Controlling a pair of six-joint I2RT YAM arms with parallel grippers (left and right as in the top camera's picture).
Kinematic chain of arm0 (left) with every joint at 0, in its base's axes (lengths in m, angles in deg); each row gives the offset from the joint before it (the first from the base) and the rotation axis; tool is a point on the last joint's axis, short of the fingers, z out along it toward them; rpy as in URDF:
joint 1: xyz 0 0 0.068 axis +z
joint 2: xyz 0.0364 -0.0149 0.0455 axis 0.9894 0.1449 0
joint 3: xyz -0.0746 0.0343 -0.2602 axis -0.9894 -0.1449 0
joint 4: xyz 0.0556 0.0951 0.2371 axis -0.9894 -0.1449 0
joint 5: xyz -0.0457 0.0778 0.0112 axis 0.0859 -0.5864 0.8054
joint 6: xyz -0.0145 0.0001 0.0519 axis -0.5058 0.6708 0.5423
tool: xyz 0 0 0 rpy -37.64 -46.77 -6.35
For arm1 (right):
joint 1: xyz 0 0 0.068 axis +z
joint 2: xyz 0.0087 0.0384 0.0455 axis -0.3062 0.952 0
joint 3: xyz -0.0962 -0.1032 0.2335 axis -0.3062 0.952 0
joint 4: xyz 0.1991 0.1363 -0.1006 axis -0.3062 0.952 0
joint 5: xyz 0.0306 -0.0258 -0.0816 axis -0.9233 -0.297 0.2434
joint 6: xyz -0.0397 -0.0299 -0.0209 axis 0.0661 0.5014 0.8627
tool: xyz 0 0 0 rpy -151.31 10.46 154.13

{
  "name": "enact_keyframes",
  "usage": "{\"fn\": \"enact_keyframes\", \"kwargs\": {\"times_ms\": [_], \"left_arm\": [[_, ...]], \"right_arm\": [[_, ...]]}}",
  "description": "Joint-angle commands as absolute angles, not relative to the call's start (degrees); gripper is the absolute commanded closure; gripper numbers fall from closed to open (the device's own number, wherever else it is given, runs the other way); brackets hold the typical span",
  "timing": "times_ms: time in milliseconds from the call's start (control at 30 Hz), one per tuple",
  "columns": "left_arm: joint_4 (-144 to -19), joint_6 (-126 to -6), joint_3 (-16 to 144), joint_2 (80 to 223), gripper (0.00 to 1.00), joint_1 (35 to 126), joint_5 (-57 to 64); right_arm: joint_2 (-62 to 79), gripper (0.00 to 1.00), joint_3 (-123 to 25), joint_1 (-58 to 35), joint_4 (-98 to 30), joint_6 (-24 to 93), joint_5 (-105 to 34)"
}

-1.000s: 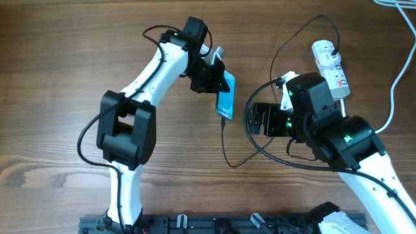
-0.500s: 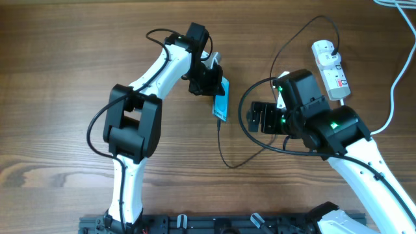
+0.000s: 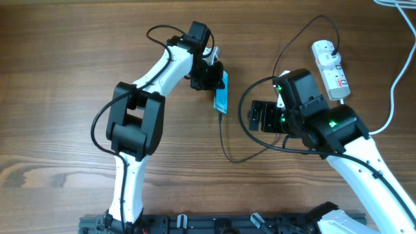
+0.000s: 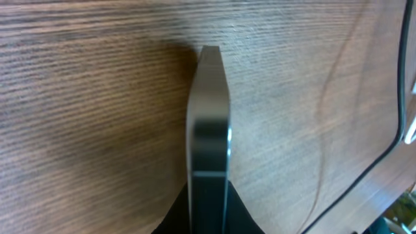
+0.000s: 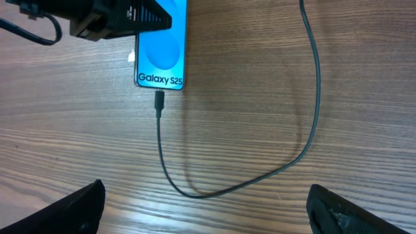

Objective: Plug charger to phone and switch on socket
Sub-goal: 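Lower the plugged phone onto the table with the left gripper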

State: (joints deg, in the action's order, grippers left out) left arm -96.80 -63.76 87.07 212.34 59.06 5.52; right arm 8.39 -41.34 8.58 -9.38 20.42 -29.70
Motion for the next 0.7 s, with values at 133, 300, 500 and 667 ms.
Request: {"fn": "enact_keyframes", "kwargs": {"times_ms": [133, 300, 500, 667], "left_arm": [[-96.7, -65.3, 87.0, 215.3, 0.96, 58.6, 5.3], [-96.8, -65.3, 87.0, 215.3, 0.84, 58.6, 4.7], [-97.4, -65.3, 87.0, 215.3, 0.82, 58.6, 2.4], [-98.4, -65.3, 87.0, 215.3, 0.78, 58.6, 0.0]], "right_arm": [[9.0, 0.00, -42.6, 8.4, -9.6, 19.7, -28.5], [9.0, 0.00, -42.6, 8.4, -9.5, 19.7, -28.5], [9.0, 0.00, -42.6, 8.4, -9.3, 19.7, -28.5], [9.0, 0.00, -42.6, 8.4, -9.3, 19.7, -28.5]]}}
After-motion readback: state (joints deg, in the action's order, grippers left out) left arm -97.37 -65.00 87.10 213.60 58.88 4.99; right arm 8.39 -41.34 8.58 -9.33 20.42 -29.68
